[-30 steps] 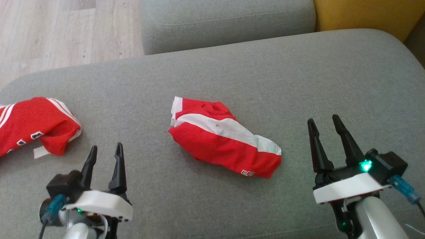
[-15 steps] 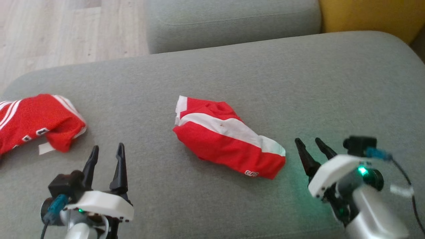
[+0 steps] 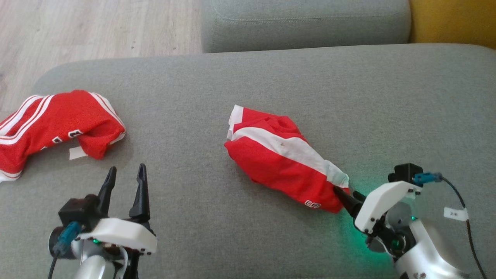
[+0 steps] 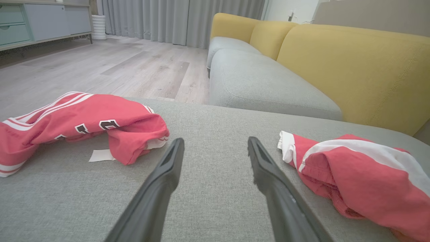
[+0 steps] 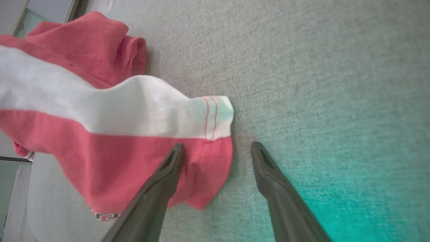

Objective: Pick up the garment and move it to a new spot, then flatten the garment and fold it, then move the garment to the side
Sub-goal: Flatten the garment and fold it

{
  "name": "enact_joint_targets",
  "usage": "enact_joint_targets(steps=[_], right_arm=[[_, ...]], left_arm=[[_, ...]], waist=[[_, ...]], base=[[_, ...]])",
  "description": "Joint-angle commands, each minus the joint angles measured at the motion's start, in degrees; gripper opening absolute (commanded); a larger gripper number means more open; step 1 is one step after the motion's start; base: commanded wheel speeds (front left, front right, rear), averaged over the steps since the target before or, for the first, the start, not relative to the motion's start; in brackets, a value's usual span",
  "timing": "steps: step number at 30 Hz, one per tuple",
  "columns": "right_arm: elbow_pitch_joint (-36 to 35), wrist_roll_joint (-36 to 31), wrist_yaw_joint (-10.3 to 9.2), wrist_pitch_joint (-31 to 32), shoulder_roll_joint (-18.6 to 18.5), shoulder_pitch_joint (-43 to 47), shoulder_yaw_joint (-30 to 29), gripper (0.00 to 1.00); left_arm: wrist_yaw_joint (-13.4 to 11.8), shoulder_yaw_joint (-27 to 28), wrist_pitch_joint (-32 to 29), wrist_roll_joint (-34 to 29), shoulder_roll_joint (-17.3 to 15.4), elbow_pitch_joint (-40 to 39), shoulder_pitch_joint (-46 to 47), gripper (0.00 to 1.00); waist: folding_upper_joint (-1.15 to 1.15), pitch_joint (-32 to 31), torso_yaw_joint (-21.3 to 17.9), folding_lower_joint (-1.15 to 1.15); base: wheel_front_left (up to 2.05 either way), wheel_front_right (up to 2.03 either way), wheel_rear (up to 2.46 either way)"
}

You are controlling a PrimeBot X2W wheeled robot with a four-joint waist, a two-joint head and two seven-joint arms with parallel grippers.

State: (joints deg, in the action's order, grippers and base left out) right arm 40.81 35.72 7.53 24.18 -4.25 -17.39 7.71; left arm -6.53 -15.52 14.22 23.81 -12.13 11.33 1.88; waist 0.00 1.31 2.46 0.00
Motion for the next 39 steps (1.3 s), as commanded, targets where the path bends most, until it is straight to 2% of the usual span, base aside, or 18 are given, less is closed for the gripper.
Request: enact_joint_targets(steps=[1, 2, 4, 5, 10, 16, 19, 22, 23, 24, 25, 36, 37, 39], right_arm=[[-0.47, 0.44, -0.04, 0.58, 0.49, -2.75, 0.94, 1.0], [-0.19, 0.57, -0.04, 0.58, 0.6, -2.9, 0.88, 0.93], [-0.41, 0.84, -0.04, -0.51, 0.77, -3.2, 0.91, 0.16], [-0.6, 0.89, -0.04, -1.11, 0.83, -3.31, 0.99, 0.0], [-3.15, 0.2, -0.04, -4.95, -0.51, -4.09, 0.66, 0.0], [-7.64, -2.47, -0.04, -7.6, -5.49, -5.13, -2.94, 0.0], [-8.9, -2.29, -0.04, -5.6, -5.49, -4.57, -3.91, 0.0], [-10.4, -1.02, -0.04, -3.57, -3.73, -2.73, -3.0, 0.0], [-10.71, -0.59, -0.04, -3.21, -3.11, -2.09, -2.71, 0.27], [-10.8, -0.33, -0.04, -2.87, -2.57, -1.53, -2.36, 0.86], [-10.73, -0.09, -0.04, -2.59, -2.05, -1.08, -2.03, 1.0], [-2.1, 1.32, -0.04, 1.26, 0.86, -1.64, 1.85, 1.0], [-1.28, 1.51, -0.04, 1.48, 0.95, -1.75, 2.37, 0.98], [0.22, 1.82, -0.04, 1.64, 1.08, -2.03, 3.19, 0.36]], left_arm=[[0.09, 2.26, 0.41, 0.1, -0.83, -1.46, 3.33, 1.0], [0.09, 2.24, 0.38, 0.14, -0.87, -1.4, 3.42, 1.0], [0.06, 2.24, 0.35, 0.22, -0.98, -1.31, 3.52, 1.0], [0.03, 2.24, 0.34, 0.26, -1.02, -1.26, 3.54, 1.0], [-0.28, 2.19, 0.33, 0.51, -1.05, -1.05, 3.13, 1.0], [-0.42, 2.29, 0.35, 0.89, -1.23, -1.25, 2.97, 1.0], [-0.43, 2.18, 0.36, 1.01, -1.23, -1.28, 3.01, 1.0], [-0.34, 1.91, 0.37, 1.11, -1.06, -1.07, 3.27, 1.0], [-0.29, 1.81, 0.37, 1.18, -0.98, -0.99, 3.36, 1.0], [-0.22, 1.69, 0.33, 1.22, -0.95, -0.88, 3.46, 1.0], [-0.16, 1.58, 0.3, 1.24, -0.95, -0.77, 3.59, 1.0], [0.16, 1.12, 0.16, 1.54, -1.17, 0.32, 5.05, 1.0], [0.15, 1.11, 0.17, 1.58, -1.17, 0.42, 5.05, 1.0], [0.11, 1.17, 0.21, 1.69, -1.15, 0.62, 5.1, 1.0]], waist=[[0.0, 0.14, 0.22, 0.0], [0.0, 0.18, 0.34, 0.0], [0.0, 0.2, 0.47, 0.0], [0.0, 0.16, 0.47, 0.0], [0.0, -0.34, -0.09, 0.0], [0.0, -0.11, -1.14, 0.0], [0.0, 0.27, -1.53, 0.0], [0.0, 0.5, -1.57, 0.0], [0.0, 0.59, -1.57, 0.0], [0.0, 0.67, -1.53, 0.0], [0.0, 0.74, -1.46, 0.0], [0.0, 1.94, 1.01, 0.0], [0.0, 1.98, 1.24, 0.0], [0.0, 2.1, 1.61, 0.0]], base=[[0.0, 0.0, 0.0], [0.0, 0.0, 0.0], [0.0, 0.0, 0.0], [0.0, 0.0, 0.0], [0.0, 0.0, 0.0], [0.0, 0.0, 0.0], [0.0, 0.0, 0.0], [0.0, 0.0, 0.0], [0.0, 0.0, 0.0], [0.0, 0.0, 0.0], [0.0, 0.0, 0.0], [0.0, 0.0, 0.0], [0.0, 0.0, 0.0], [0.0, 0.0, 0.0]])
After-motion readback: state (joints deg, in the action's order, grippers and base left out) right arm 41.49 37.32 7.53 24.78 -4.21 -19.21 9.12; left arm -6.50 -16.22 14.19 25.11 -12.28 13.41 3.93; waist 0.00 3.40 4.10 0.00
